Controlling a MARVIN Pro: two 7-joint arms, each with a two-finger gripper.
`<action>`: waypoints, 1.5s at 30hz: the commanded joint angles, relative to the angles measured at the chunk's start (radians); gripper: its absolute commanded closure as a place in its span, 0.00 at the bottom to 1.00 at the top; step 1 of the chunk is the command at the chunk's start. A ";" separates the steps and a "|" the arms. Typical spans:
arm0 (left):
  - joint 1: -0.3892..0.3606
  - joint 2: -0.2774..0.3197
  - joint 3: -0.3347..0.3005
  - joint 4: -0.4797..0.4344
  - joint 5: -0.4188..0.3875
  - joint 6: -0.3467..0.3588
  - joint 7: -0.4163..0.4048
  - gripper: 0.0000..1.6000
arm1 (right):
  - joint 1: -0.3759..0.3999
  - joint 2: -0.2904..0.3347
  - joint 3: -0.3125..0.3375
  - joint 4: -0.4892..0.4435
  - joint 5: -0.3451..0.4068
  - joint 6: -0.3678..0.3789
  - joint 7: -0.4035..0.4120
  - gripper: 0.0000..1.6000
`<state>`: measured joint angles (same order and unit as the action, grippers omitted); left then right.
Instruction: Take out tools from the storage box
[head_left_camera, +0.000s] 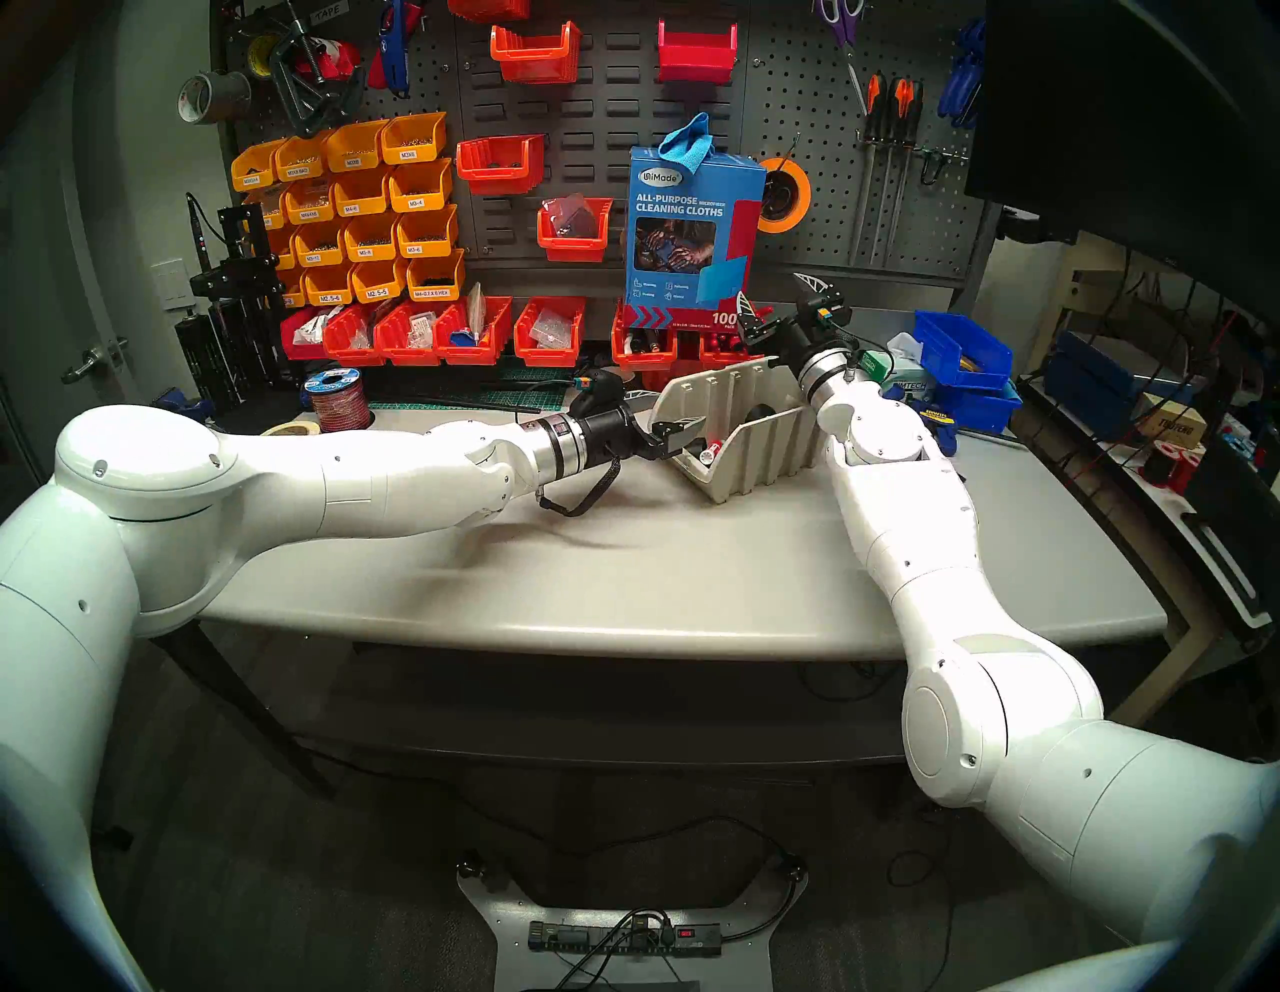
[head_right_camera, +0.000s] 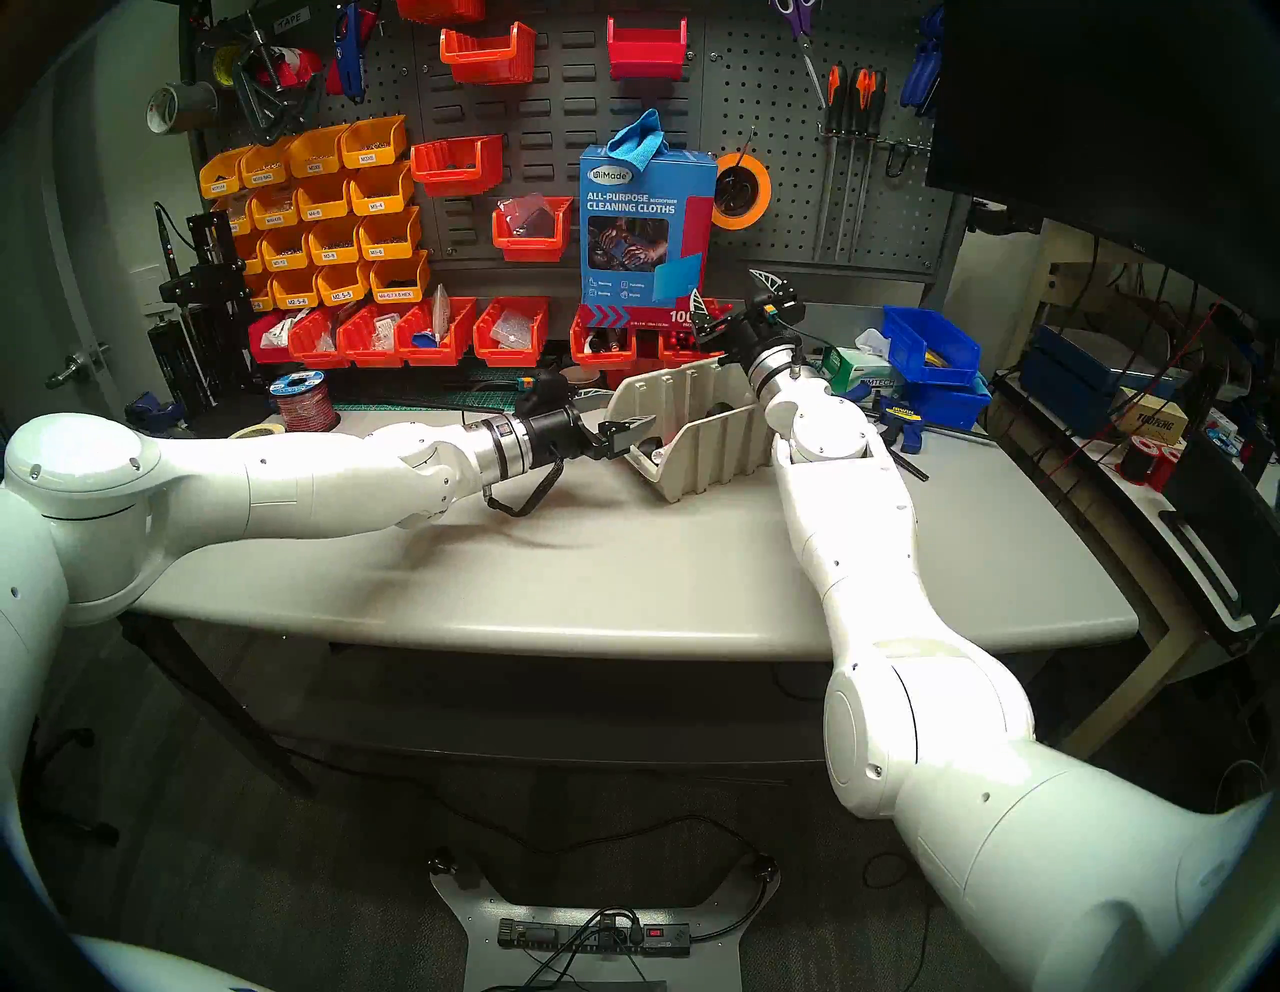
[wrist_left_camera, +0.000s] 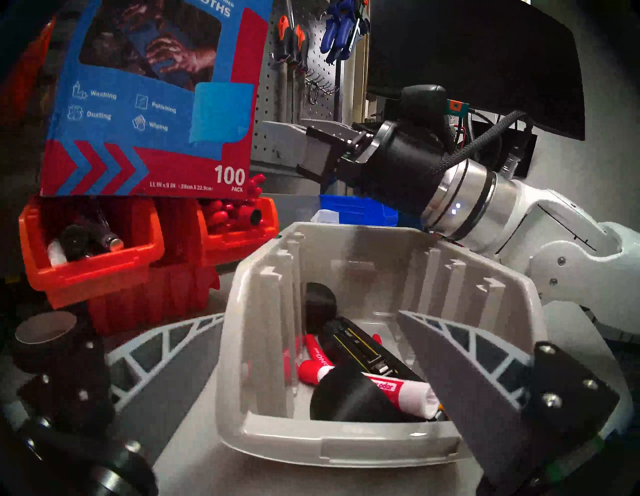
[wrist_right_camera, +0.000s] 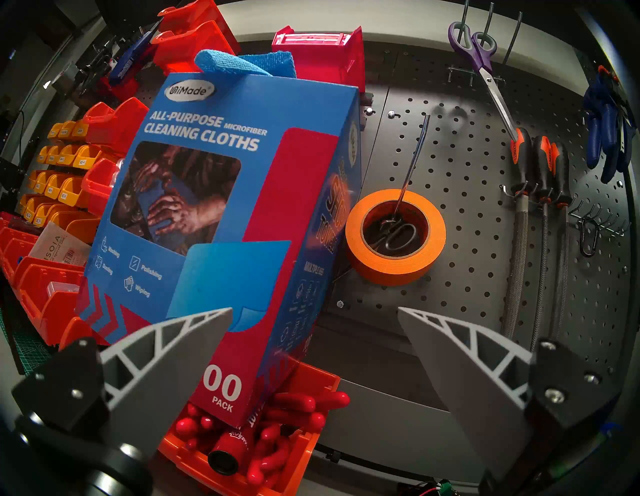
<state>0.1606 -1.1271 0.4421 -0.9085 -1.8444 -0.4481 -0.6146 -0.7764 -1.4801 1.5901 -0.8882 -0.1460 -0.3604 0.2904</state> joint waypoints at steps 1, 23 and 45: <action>0.017 -0.062 -0.049 0.117 -0.066 0.074 -0.113 0.00 | 0.015 0.000 0.000 -0.014 0.001 -0.003 0.000 0.00; 0.165 -0.198 -0.153 0.484 -0.155 0.158 -0.394 1.00 | 0.013 0.000 0.000 -0.018 0.001 -0.001 0.000 0.00; 0.104 0.097 -0.120 0.128 -0.078 0.119 -0.558 1.00 | 0.014 0.001 0.000 -0.016 0.001 -0.003 0.000 0.00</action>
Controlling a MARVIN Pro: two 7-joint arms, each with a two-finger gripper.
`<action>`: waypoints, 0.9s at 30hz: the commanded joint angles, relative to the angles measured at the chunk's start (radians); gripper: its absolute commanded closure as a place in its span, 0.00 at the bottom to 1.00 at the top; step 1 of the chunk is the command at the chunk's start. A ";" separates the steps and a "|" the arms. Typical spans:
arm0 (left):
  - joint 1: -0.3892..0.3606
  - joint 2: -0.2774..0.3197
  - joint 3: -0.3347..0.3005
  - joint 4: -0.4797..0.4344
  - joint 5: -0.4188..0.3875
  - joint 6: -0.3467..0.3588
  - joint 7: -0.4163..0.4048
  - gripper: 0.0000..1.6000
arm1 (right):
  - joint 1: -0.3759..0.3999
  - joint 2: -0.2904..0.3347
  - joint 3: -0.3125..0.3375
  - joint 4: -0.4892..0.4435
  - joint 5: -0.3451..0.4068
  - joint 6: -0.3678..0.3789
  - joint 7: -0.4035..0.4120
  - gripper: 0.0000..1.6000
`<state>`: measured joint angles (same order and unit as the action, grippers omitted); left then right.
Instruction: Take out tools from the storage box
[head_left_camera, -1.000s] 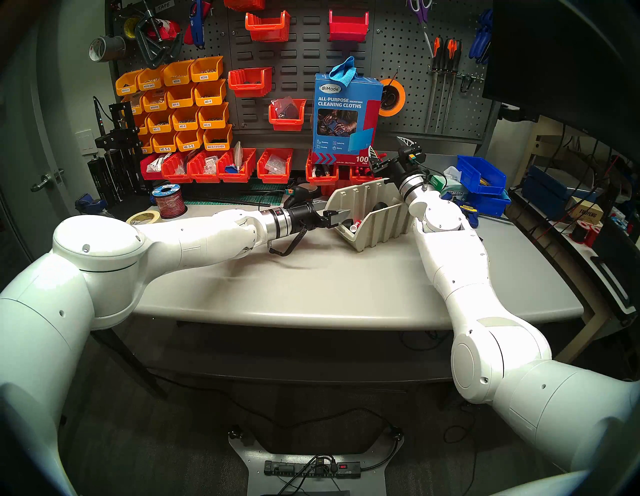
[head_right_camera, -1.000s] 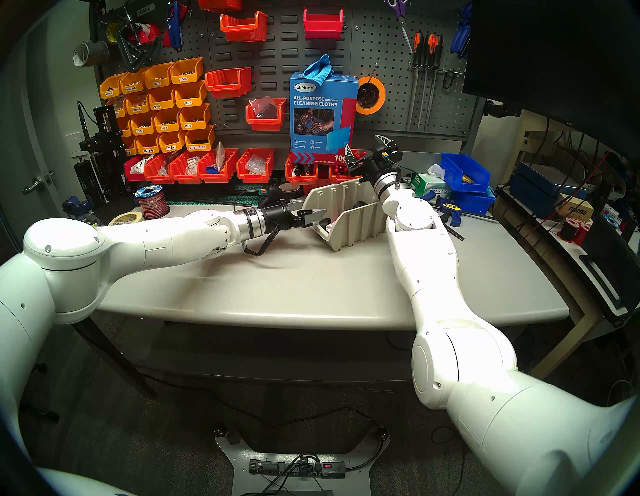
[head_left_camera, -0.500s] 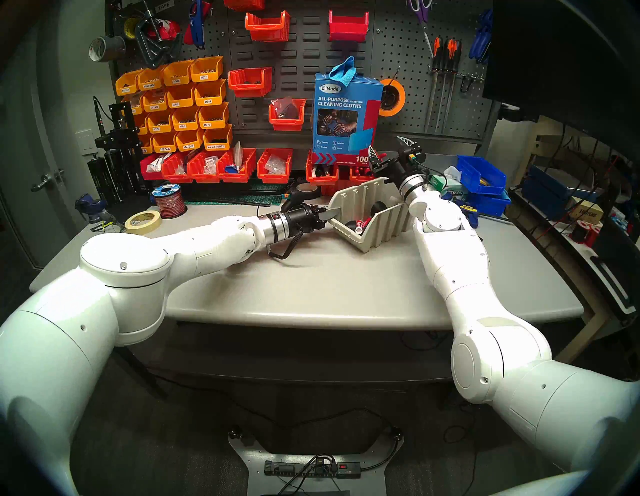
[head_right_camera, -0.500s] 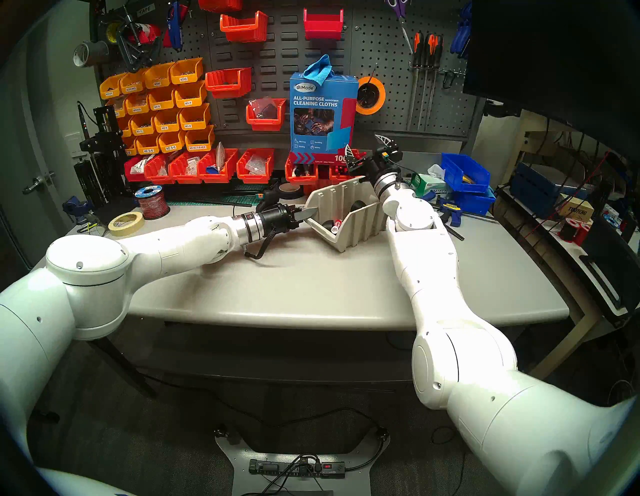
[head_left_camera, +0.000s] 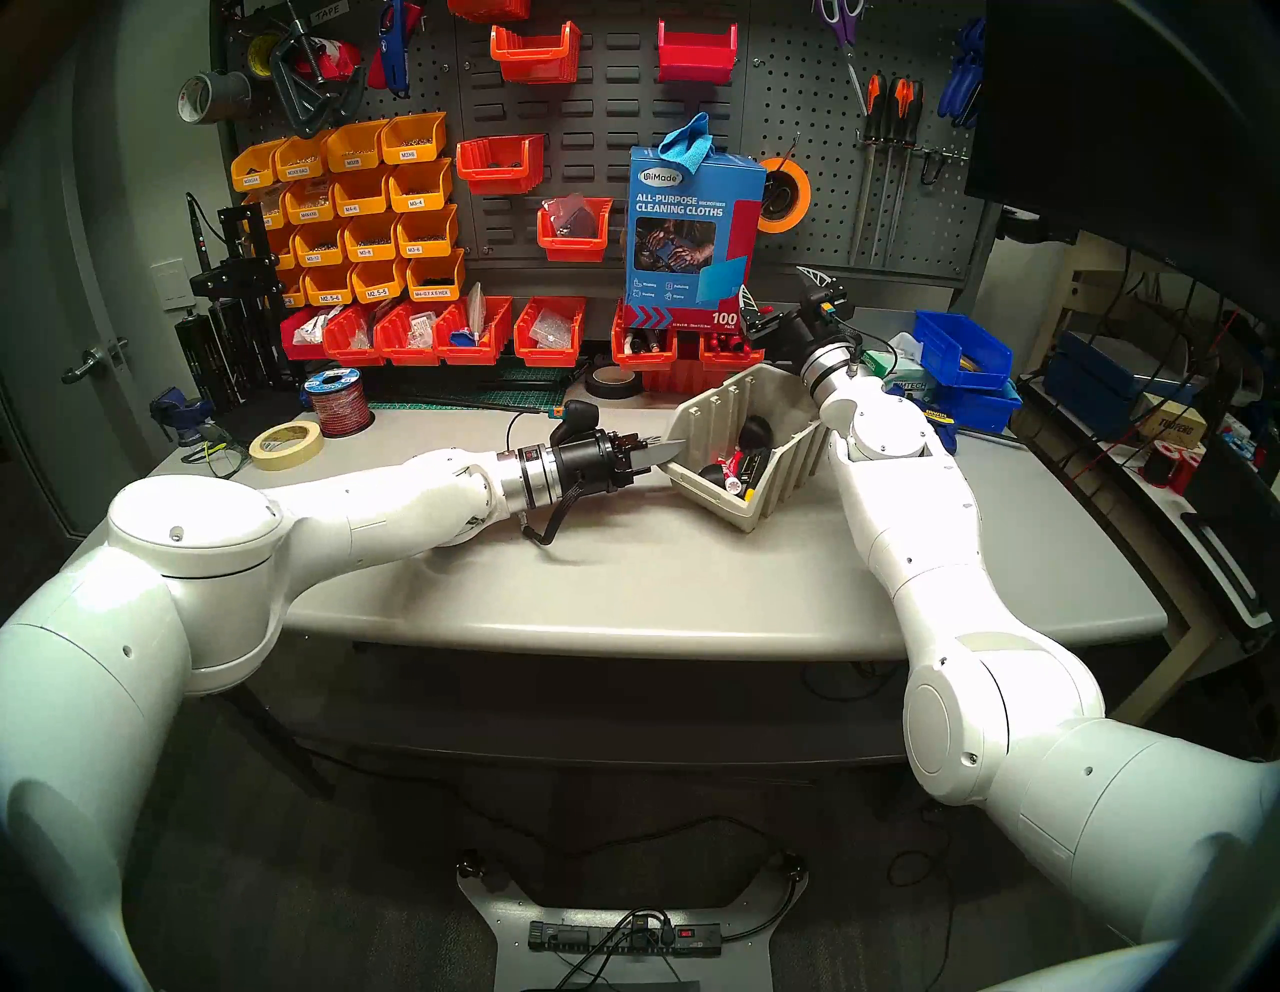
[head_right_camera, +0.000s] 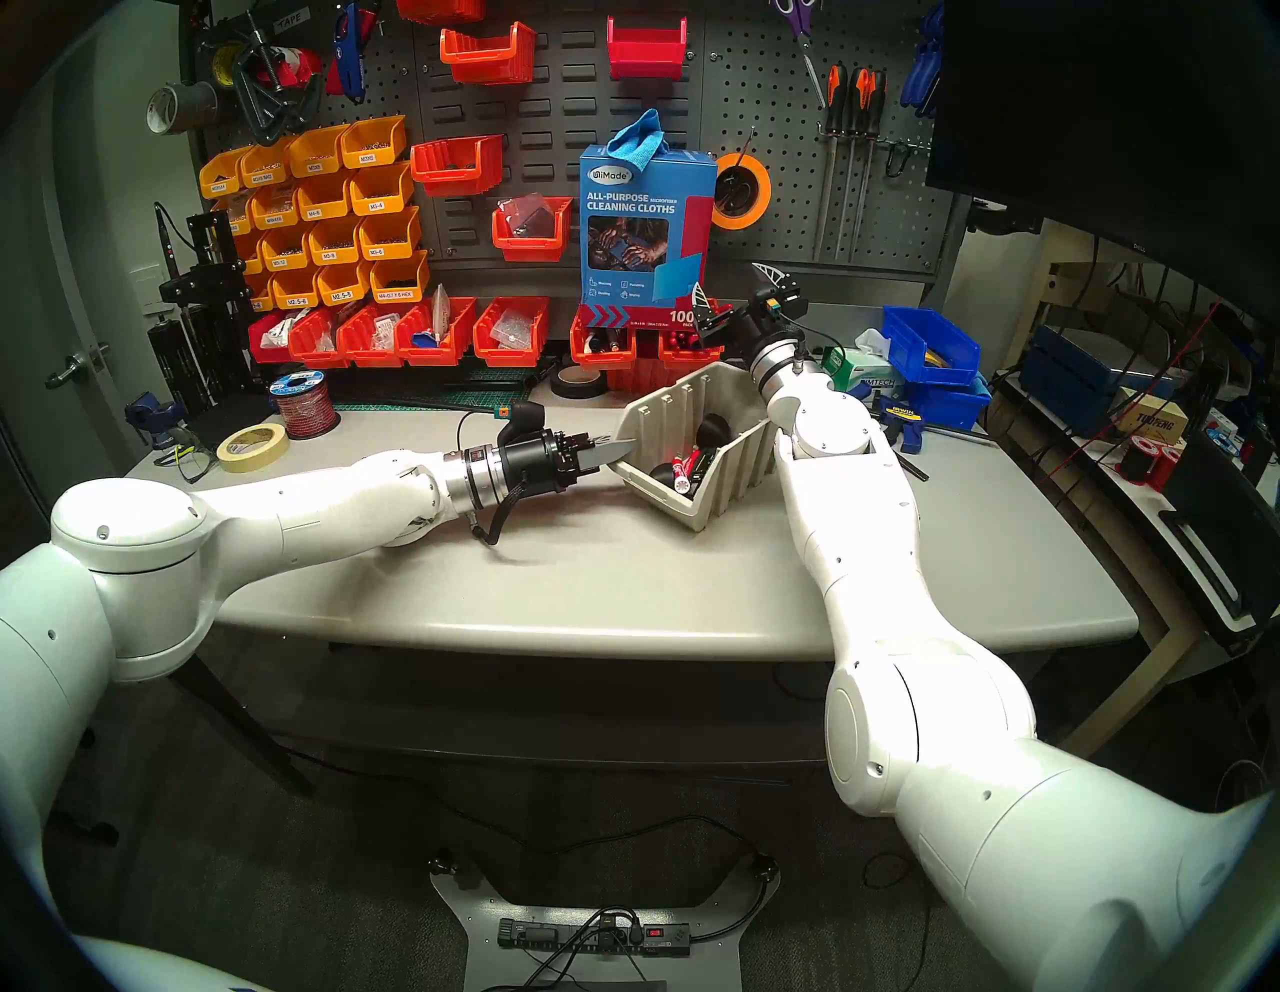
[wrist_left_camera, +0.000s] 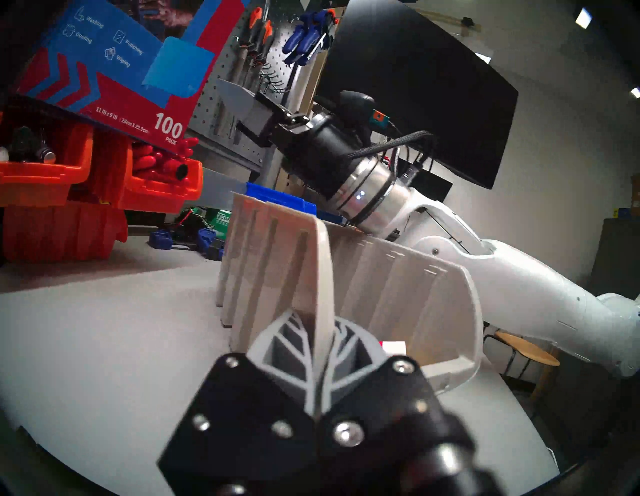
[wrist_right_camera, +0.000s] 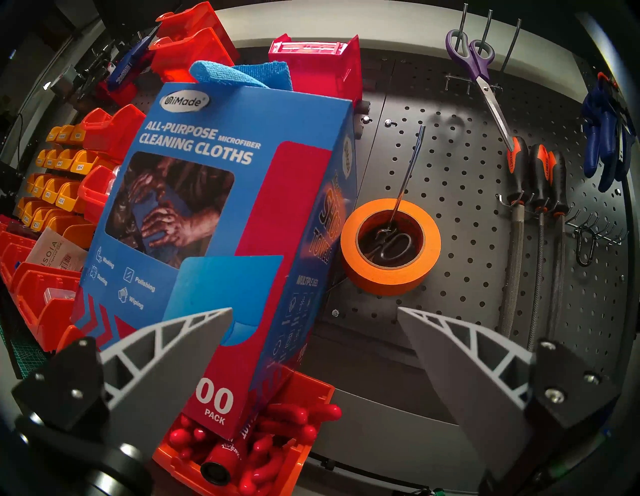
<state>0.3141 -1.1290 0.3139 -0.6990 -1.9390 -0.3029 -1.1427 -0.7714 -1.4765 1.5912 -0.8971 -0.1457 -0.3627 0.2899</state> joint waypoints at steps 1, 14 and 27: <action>-0.052 0.114 0.011 -0.097 0.021 -0.031 -0.029 1.00 | 0.009 -0.003 -0.001 -0.007 0.001 -0.001 0.000 0.00; -0.112 0.300 0.008 -0.321 0.073 -0.109 0.049 1.00 | 0.009 -0.003 -0.001 -0.006 0.001 -0.002 0.000 0.00; -0.114 0.454 -0.003 -0.456 0.042 -0.154 0.294 1.00 | 0.010 -0.003 -0.002 -0.003 0.001 -0.003 0.000 0.00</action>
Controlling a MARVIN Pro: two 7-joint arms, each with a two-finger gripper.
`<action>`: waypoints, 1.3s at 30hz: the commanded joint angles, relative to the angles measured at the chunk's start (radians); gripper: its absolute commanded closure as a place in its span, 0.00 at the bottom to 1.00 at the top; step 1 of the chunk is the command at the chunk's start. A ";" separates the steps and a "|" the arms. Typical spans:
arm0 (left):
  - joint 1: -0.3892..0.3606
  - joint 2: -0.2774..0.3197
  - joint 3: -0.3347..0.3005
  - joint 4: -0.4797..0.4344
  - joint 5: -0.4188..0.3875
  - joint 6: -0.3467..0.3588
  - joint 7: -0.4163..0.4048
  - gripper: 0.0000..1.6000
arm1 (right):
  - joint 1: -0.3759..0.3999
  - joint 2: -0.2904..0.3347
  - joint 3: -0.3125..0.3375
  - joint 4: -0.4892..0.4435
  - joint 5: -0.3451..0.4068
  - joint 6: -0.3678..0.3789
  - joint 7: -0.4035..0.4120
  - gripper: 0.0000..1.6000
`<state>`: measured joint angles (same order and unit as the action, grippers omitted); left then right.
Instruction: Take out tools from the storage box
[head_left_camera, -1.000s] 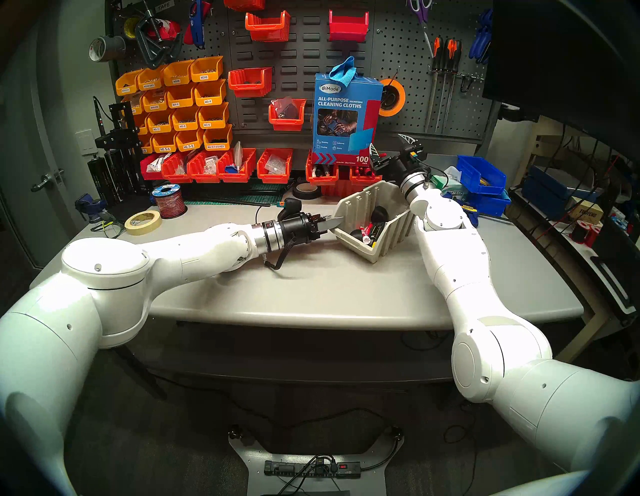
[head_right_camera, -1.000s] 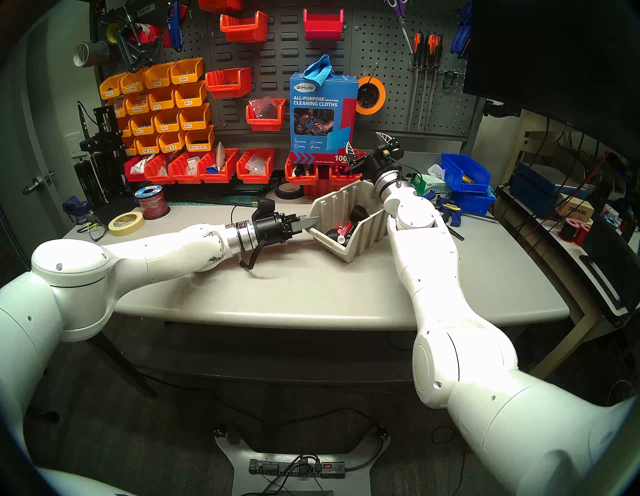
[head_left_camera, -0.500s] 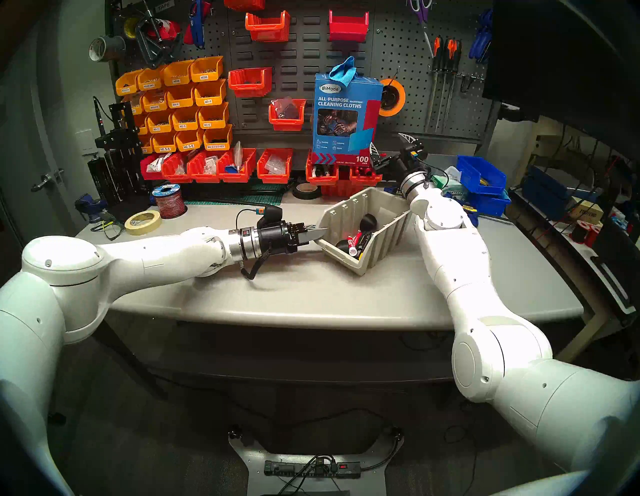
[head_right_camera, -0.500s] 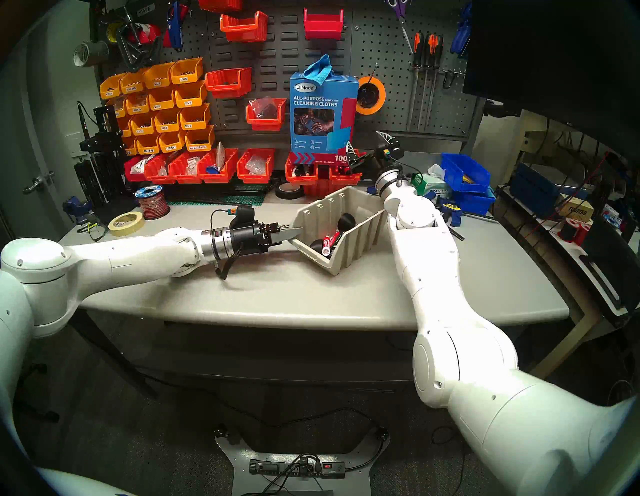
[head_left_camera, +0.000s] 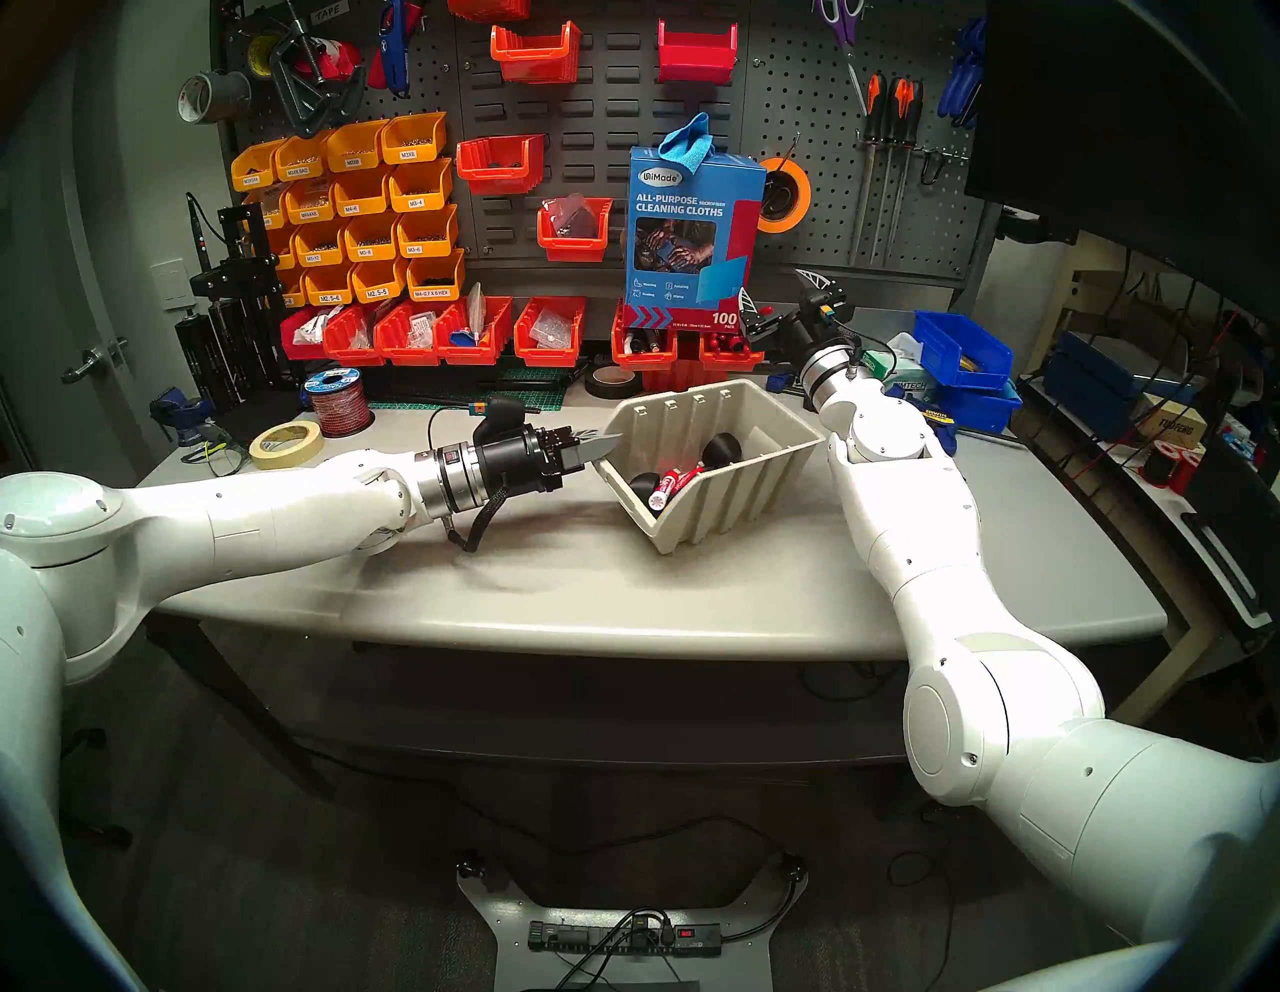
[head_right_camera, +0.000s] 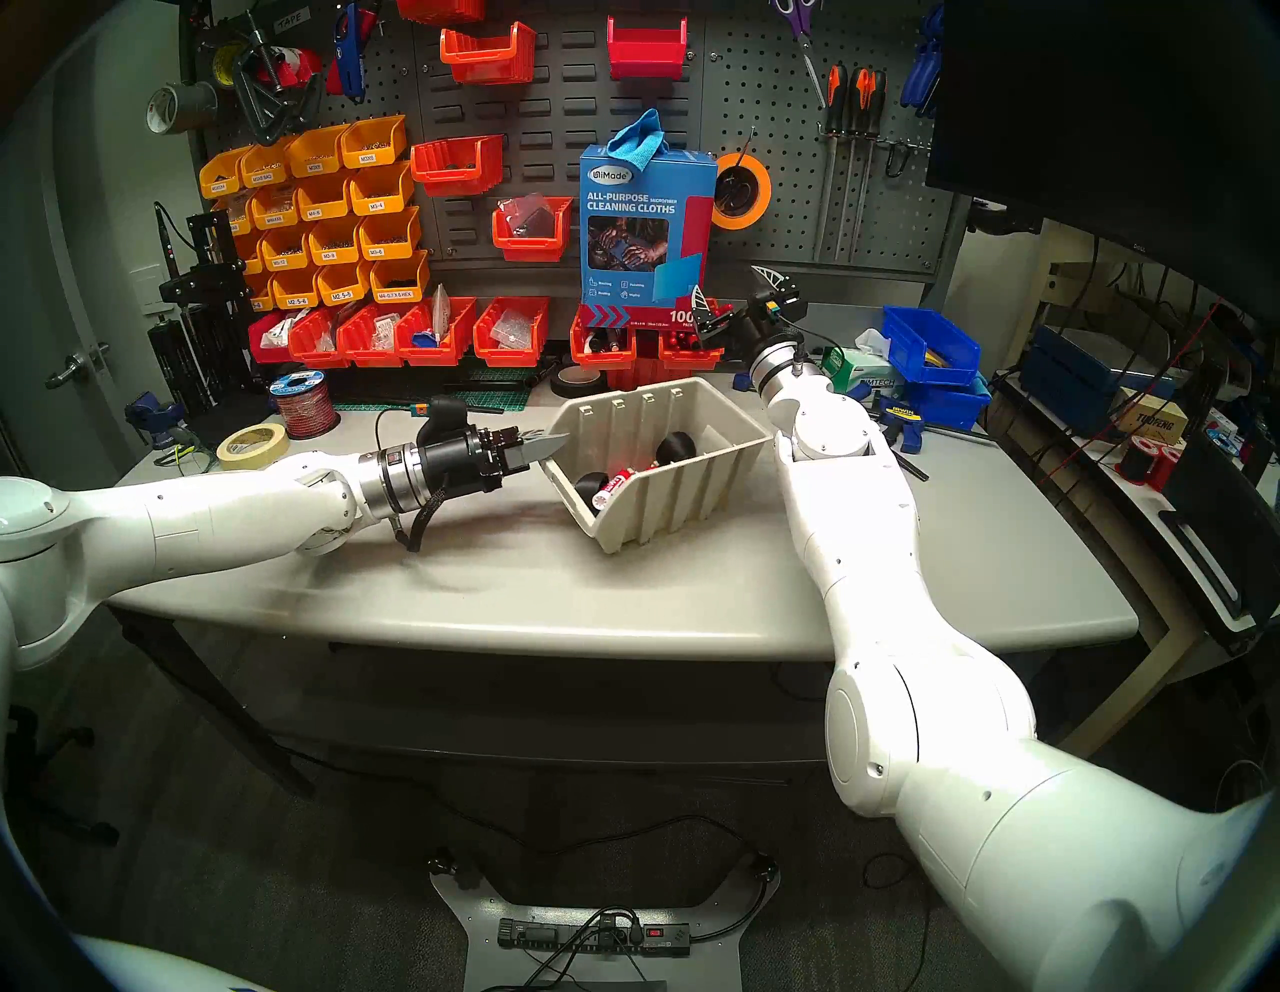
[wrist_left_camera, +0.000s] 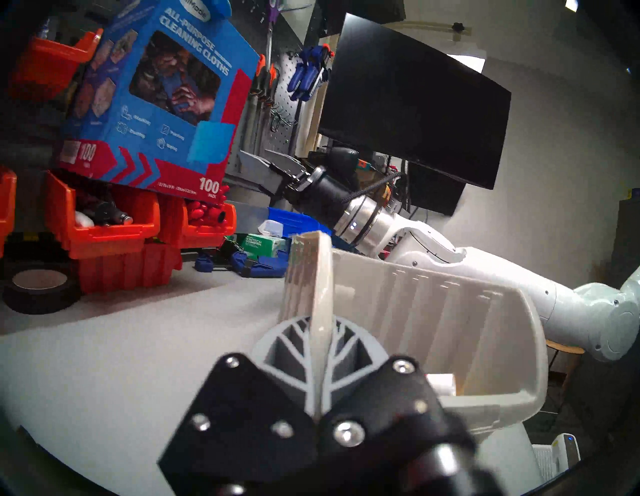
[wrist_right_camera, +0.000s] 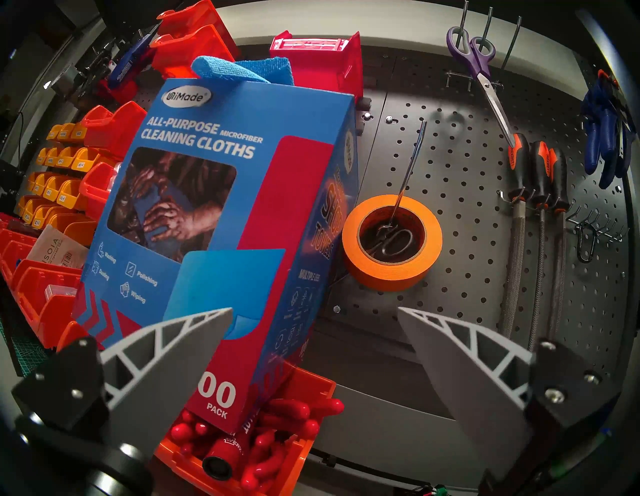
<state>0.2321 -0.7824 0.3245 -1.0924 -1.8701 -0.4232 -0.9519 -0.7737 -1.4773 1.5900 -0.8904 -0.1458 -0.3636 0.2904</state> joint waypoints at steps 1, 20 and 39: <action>-0.031 0.113 -0.011 -0.066 -0.028 -0.040 0.120 1.00 | 0.012 -0.002 0.000 -0.009 0.001 -0.002 0.000 0.00; -0.032 0.310 0.034 -0.308 0.079 -0.189 0.479 1.00 | 0.014 -0.002 0.000 -0.006 0.001 -0.003 0.000 0.00; -0.016 0.419 0.107 -0.587 0.148 -0.203 0.850 1.00 | 0.015 -0.002 0.000 -0.004 0.001 -0.004 0.000 0.00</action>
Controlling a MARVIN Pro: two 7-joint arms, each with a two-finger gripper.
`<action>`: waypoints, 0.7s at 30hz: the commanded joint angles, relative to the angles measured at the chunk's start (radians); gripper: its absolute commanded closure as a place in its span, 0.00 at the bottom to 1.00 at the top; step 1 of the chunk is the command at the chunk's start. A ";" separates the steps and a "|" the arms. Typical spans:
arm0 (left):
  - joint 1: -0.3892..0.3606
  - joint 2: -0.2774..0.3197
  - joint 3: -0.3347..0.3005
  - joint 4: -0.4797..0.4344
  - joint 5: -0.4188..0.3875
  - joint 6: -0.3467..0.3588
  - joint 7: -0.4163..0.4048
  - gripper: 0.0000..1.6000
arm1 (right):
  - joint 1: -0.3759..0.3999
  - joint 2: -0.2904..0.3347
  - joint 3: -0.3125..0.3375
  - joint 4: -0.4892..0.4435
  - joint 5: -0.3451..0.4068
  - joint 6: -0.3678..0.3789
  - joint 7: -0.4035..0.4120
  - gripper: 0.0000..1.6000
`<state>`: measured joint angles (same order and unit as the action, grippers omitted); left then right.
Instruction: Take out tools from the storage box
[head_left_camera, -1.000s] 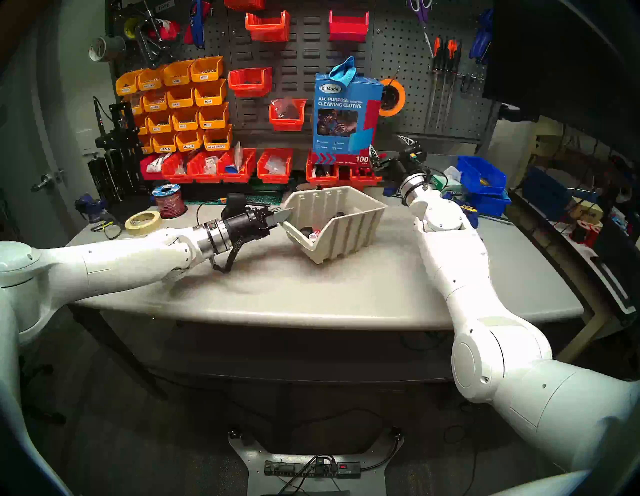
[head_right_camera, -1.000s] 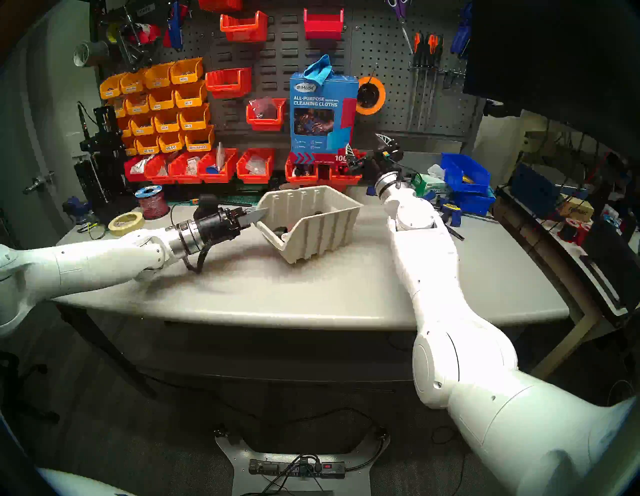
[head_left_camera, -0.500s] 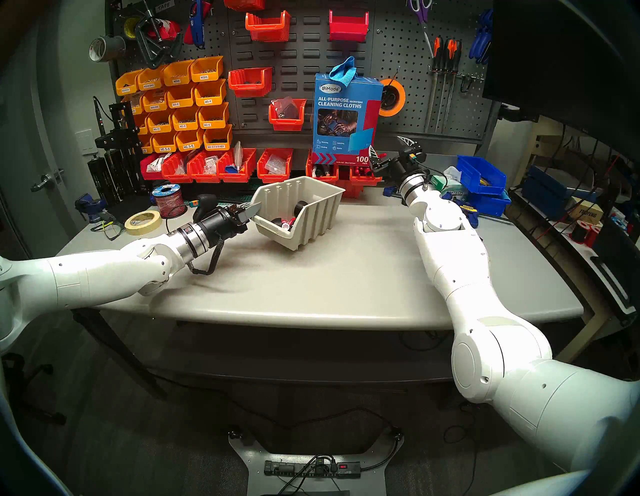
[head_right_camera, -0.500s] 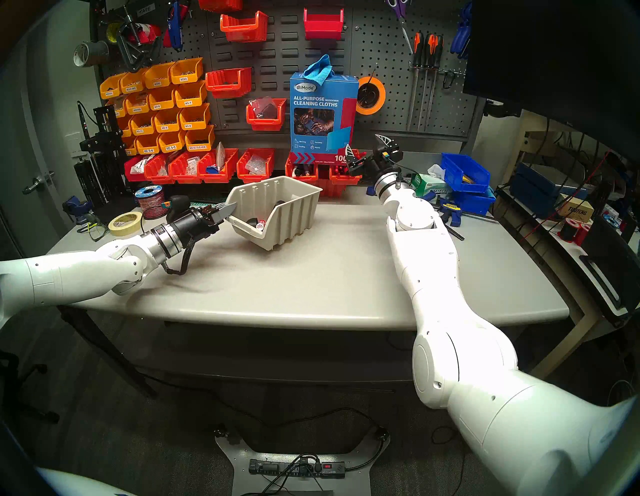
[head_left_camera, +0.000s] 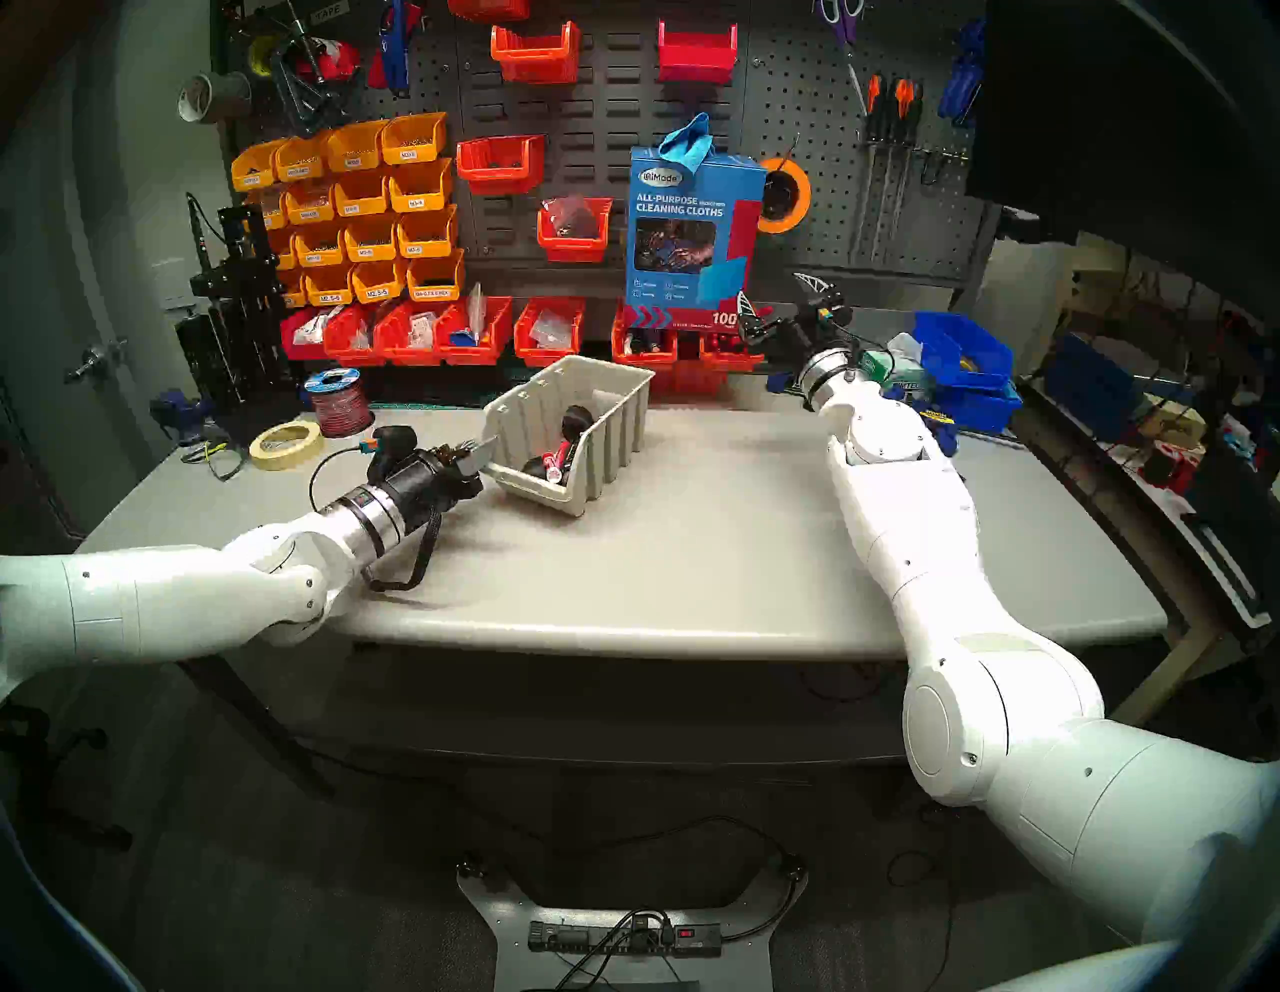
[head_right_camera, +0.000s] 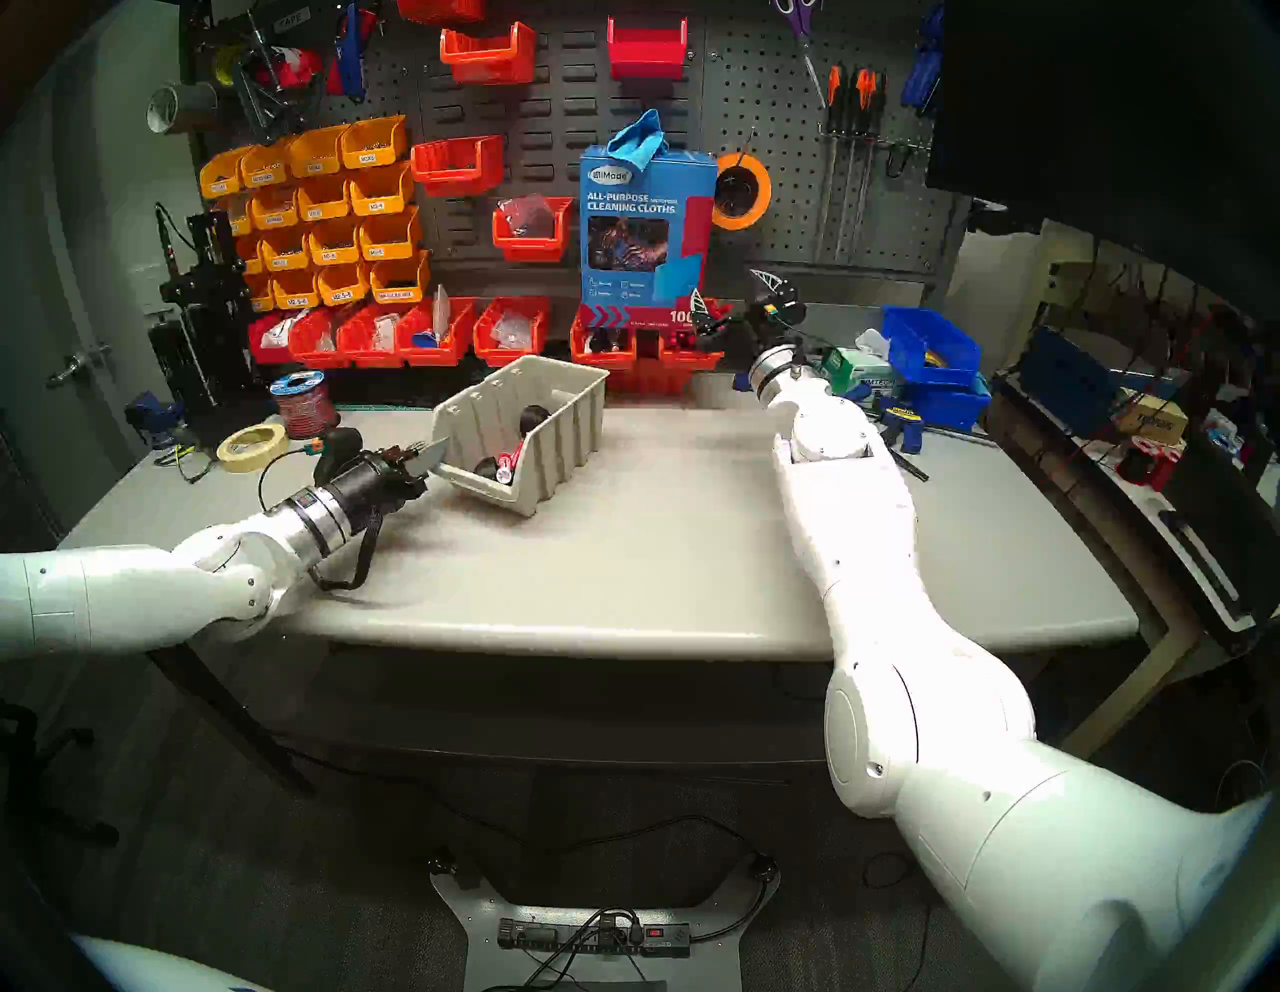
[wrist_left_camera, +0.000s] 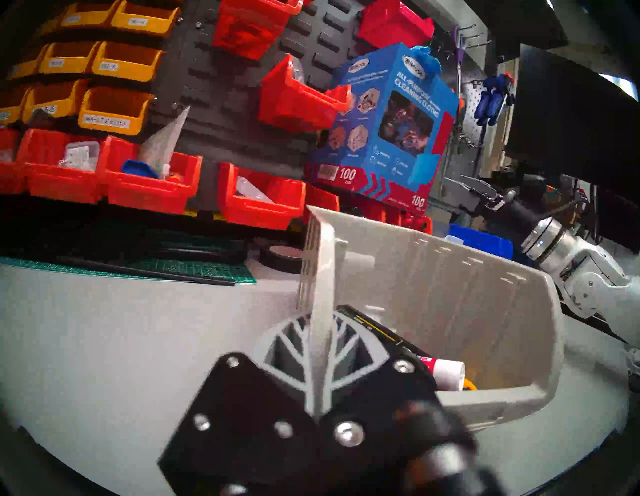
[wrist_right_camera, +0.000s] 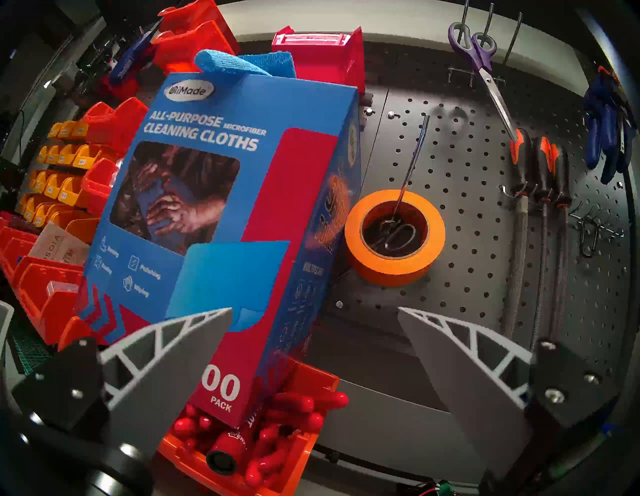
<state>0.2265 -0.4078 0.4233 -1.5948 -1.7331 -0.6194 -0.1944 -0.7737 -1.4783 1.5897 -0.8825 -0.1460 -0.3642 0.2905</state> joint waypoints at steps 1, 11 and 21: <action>-0.011 0.048 0.011 -0.104 0.018 -0.009 0.124 1.00 | 0.015 -0.001 0.000 -0.012 0.001 -0.003 -0.001 0.00; -0.014 0.052 0.041 -0.264 0.068 -0.006 0.305 1.00 | 0.015 -0.001 0.000 -0.012 0.001 -0.004 -0.001 0.00; -0.036 0.066 0.063 -0.431 0.153 0.022 0.514 1.00 | 0.015 -0.001 0.000 -0.012 0.001 -0.004 -0.001 0.00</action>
<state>0.1954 -0.3490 0.4653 -1.9248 -1.6290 -0.6303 0.2199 -0.7738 -1.4785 1.5896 -0.8815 -0.1460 -0.3646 0.2905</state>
